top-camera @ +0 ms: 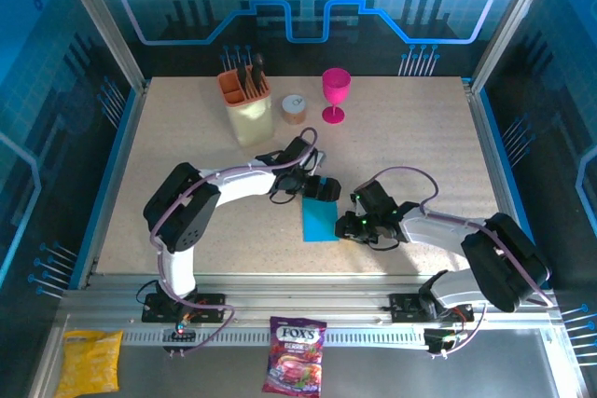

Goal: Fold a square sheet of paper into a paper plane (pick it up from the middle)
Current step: Fold the triangle a second time at the center of the table.

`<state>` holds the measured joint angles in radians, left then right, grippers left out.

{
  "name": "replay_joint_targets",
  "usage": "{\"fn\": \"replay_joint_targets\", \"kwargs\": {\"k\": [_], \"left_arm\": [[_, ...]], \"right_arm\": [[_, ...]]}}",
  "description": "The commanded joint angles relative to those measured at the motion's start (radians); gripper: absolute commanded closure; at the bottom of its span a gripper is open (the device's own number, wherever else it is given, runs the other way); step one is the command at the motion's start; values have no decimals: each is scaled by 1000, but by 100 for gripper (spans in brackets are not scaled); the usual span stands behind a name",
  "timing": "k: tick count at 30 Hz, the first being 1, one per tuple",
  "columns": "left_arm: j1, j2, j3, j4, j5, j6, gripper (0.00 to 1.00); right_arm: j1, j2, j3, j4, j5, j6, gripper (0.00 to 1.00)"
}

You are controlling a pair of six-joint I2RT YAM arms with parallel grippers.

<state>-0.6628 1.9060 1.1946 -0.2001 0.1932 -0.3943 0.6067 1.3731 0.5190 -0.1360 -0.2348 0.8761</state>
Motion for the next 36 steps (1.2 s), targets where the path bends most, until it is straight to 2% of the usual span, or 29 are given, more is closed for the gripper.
{"fn": "replay_joint_targets", "kwargs": {"k": [1,9,17,24,33,36], "left_arm": [[3,21,-16,18,32,-23,0],[3,28,-47,31,19,-34,0],[3,32,-65,44,11,-42,0],[3,30,-75,49,12,-45,0],[3,28,-84,55,12,-49,0],[3,27,-85,57,11,-47,0]], "right_arm": [[14,12,7,20,14,12,71],[16,39,3,51,-9,12,71],[25,39,21,63,-24,19,78],[25,38,32,79,-41,30,79],[26,6,22,45,-10,38,70],[27,-23,7,9,18,37,60]]}}
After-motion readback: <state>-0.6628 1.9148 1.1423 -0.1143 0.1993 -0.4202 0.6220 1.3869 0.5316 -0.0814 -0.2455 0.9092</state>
